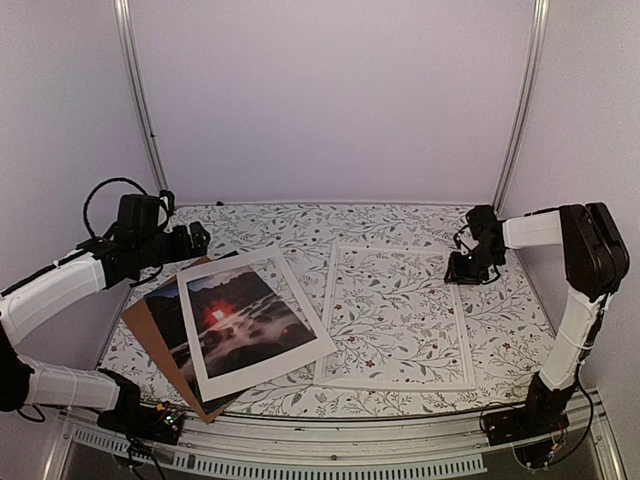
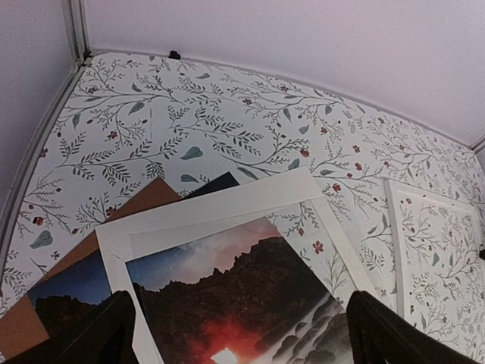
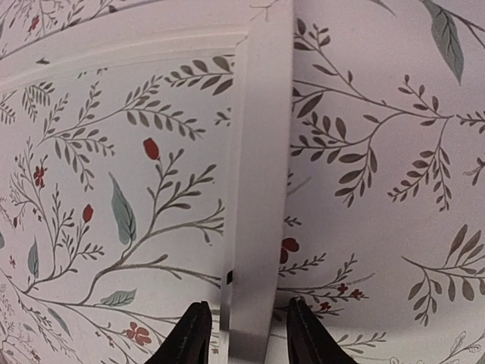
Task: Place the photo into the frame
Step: Move the frame body to the center of the board.
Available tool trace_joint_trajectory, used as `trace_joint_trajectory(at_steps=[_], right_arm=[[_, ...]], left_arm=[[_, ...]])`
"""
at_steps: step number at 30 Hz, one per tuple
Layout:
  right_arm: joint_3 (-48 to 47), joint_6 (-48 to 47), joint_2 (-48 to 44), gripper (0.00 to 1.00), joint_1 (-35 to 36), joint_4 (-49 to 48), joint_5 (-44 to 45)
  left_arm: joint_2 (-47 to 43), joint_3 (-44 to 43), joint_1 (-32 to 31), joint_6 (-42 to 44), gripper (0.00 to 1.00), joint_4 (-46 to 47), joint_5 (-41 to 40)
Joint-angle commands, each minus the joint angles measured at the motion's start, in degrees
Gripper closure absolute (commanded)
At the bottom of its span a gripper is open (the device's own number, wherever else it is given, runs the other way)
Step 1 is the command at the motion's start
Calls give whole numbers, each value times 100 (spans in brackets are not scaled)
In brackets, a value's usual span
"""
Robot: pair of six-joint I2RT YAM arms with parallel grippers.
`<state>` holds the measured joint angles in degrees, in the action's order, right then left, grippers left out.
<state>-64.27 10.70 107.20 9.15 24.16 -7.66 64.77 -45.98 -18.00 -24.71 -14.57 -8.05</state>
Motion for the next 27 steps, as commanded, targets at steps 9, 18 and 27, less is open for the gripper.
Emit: trace_joint_trajectory(at_steps=[9,18,27], right_arm=[[-773,403,694,74,-271,-281,648],[-1782,514,1409,75,-468,-280,712],[-2102,209,1365,25,-389,-309,713]], left_arm=[[272,116,-65,-324,0,-11,129],[553,71,-72,-341,0,-113,-22],[855,330,-71,-796,0,-357,49]])
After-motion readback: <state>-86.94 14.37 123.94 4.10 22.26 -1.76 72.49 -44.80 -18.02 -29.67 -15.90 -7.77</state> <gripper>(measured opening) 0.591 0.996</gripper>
